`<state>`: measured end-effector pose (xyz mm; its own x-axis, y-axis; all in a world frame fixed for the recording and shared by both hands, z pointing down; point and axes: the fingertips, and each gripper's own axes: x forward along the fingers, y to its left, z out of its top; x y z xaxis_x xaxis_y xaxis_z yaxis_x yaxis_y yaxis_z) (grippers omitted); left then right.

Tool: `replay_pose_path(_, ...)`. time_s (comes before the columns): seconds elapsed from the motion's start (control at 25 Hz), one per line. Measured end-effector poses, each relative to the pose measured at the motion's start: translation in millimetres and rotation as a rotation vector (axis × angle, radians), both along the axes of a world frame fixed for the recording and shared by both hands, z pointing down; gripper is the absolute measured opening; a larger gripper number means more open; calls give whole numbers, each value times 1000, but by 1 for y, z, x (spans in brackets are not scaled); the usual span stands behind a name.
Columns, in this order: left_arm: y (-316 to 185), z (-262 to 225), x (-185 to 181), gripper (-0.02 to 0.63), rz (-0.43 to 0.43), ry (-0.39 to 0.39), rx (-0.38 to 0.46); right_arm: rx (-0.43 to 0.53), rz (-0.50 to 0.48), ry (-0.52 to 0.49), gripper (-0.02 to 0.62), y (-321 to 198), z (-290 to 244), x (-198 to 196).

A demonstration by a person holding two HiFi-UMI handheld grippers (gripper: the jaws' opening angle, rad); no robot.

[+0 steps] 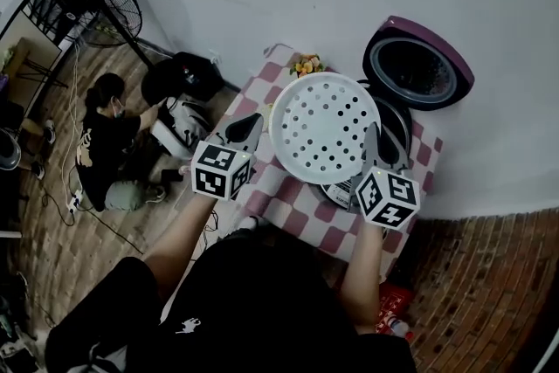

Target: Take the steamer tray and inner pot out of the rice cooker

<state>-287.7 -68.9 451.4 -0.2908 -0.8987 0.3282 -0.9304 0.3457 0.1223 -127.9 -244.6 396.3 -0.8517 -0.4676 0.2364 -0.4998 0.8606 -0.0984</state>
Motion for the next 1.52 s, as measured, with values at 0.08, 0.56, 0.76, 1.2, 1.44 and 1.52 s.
replay_pose_path(0.08,17,5,-11,3,-3,-4,-10,0,3,1,25,17,1,-11)
replay_pose_path(0.56,87,30,-63,3,-19,-7,-44,-39,42,21,25,106,41,-54)
replay_pose_path(0.76,98,34,-75,3,-6,-32,-63,-77,82,26,25,129,68,-57)
replay_pose_path(1.2,105,46,-85,3,29,-56,-100,-195,167,40,25,149,141,-53)
replay_pose_path(1.44,99,48,-84,3,46,-60,-116,-253,194,82,25,154,189,-53)
replay_pose_path(1.52,97,51,-81,3,53,-59,-123,-276,200,88,25,155,202,-52)
